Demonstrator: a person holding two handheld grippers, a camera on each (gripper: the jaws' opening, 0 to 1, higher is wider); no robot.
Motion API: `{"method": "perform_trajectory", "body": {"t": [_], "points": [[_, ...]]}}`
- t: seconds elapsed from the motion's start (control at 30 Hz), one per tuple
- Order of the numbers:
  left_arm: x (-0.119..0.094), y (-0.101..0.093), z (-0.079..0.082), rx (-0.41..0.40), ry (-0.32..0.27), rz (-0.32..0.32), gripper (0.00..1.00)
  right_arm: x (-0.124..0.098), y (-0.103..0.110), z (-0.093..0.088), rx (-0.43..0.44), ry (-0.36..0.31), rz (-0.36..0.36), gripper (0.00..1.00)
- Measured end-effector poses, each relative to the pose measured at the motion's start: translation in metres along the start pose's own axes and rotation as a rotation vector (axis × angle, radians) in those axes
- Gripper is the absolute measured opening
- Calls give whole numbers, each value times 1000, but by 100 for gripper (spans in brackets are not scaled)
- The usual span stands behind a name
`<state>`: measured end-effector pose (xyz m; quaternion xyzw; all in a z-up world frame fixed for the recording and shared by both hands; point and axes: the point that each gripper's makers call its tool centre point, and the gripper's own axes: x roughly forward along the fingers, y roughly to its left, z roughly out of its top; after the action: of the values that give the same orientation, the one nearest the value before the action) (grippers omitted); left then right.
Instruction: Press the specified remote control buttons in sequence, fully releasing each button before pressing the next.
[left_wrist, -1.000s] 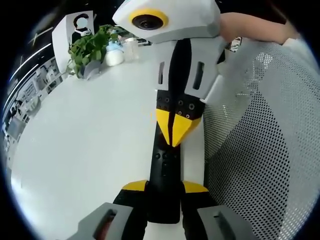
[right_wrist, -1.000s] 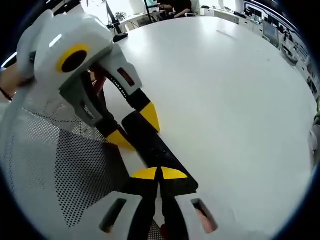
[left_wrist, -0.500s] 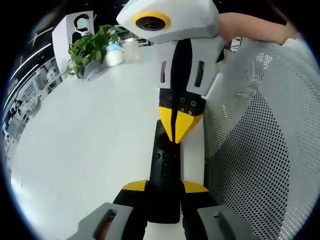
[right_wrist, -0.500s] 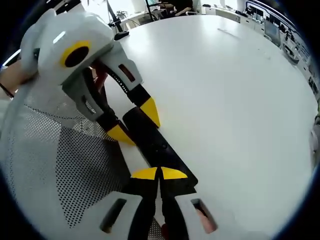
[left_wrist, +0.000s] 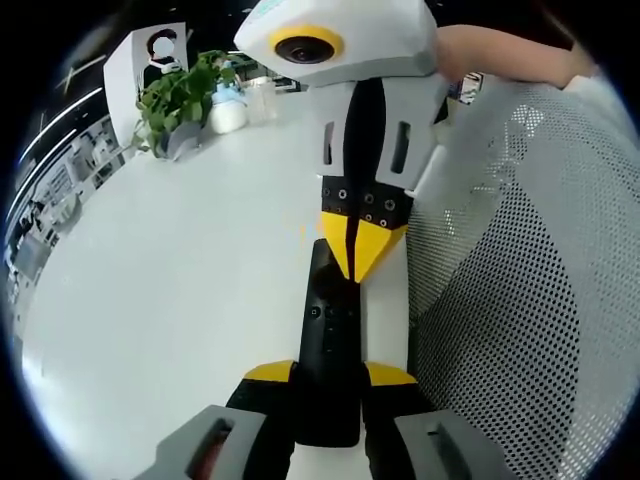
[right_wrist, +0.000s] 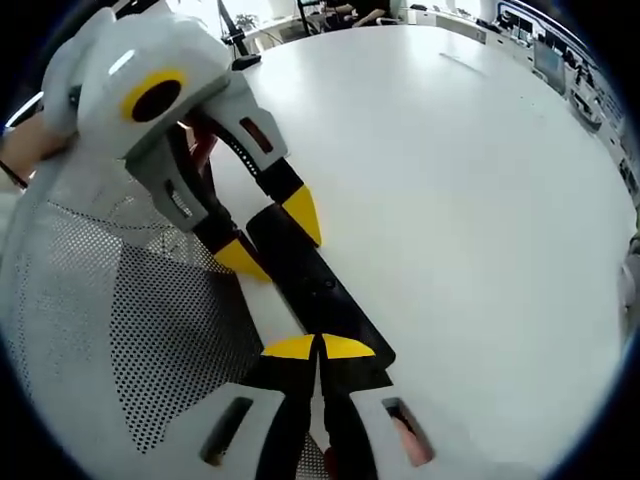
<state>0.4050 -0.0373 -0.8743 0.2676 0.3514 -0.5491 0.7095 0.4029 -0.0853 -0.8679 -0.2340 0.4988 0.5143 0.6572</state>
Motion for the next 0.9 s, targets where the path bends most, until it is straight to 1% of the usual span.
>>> {"method": "perform_trajectory", "body": {"t": [0.3,0.5,0.57,0.63,0.7,0.9], "points": [[0,-1,0,1,1,0,25,0,1,0,11,14,-2,0],[0,-1,0,0,0,0,25,1,1,0,10,22,-16,0],[0,-1,0,-2,1,3,24,1,1,1,31,32,-20,0],[0,-2,1,4,5,2,24,1,0,1,95,38,-14,0],[0,-3,1,26,6,-4,24,1,0,0,129,42,3,0],[1,-6,1,28,5,-16,24,2,1,-1,129,39,7,0]]}}
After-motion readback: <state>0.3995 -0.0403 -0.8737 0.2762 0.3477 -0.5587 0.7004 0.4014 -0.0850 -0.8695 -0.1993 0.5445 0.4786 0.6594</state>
